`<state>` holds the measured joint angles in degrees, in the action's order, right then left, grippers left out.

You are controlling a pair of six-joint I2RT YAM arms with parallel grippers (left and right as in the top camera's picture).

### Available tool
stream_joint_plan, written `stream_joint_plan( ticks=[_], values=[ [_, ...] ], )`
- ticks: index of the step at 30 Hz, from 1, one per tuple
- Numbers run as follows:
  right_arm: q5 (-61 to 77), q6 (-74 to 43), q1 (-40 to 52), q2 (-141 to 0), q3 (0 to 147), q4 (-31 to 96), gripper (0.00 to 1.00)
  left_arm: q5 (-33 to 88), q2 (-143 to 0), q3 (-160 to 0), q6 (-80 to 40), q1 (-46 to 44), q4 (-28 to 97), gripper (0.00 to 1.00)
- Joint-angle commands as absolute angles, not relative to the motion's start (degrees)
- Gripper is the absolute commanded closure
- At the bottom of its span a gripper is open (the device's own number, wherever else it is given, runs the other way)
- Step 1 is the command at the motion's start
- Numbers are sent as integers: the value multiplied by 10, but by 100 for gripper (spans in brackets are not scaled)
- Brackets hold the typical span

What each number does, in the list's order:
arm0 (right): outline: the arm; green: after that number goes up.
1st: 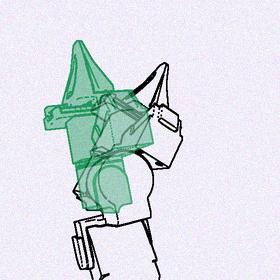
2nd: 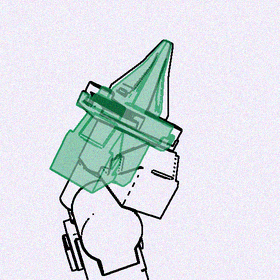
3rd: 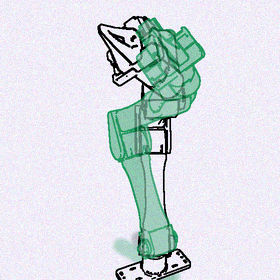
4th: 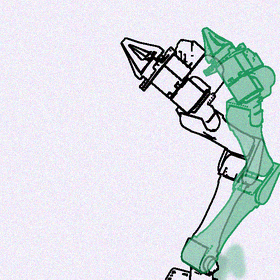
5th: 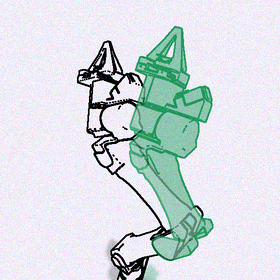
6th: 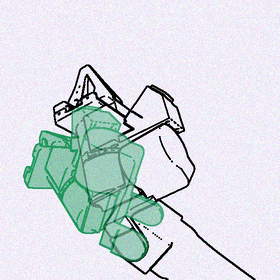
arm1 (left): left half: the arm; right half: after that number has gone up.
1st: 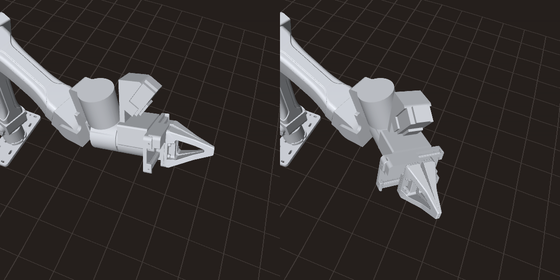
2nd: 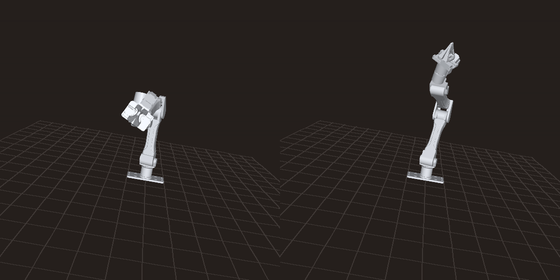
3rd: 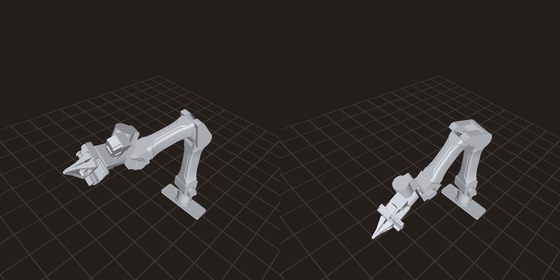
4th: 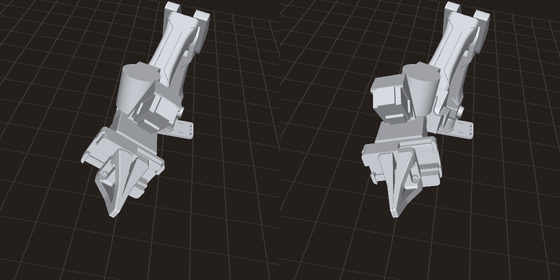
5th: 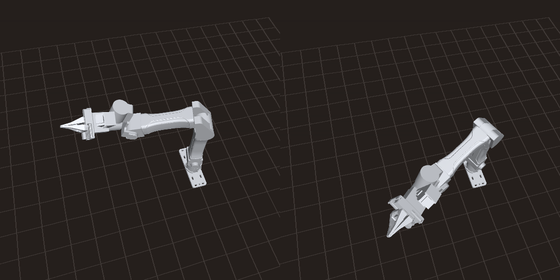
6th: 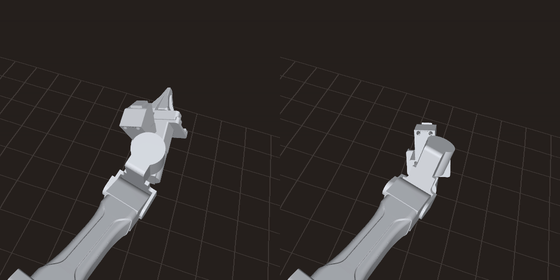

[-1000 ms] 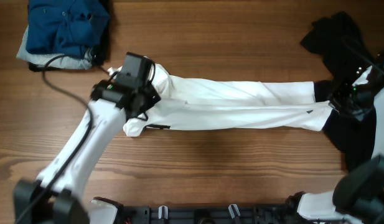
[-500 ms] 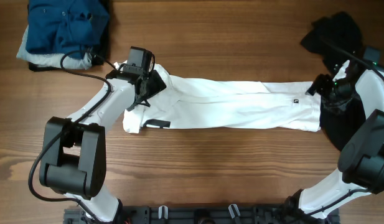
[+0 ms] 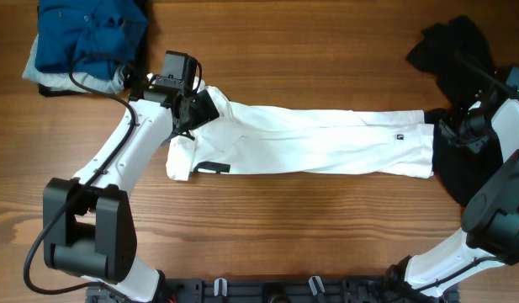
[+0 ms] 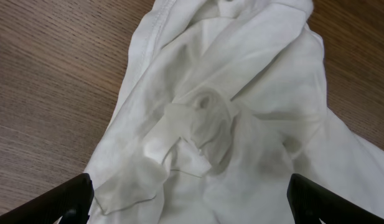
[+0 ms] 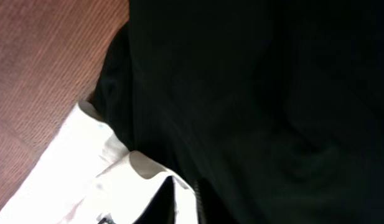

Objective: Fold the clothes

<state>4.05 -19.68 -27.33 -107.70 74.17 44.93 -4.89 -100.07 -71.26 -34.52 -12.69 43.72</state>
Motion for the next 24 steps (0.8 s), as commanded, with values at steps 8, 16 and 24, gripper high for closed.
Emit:
stream_joint_plan(
  ticks=[8, 16, 24],
  values=[
    [38, -216, -281, -1129, 671, 375, 96, -55, -993, -720, -332, -124, 438, 0],
    [62, -227, -353, -1185, 671, 318, 96, -59, -993, -720, -317, -124, 438, 0],
    [120, -240, -437, -1187, 713, 322, 89, -61, -993, -720, -300, -124, 438, 0]
  ],
)
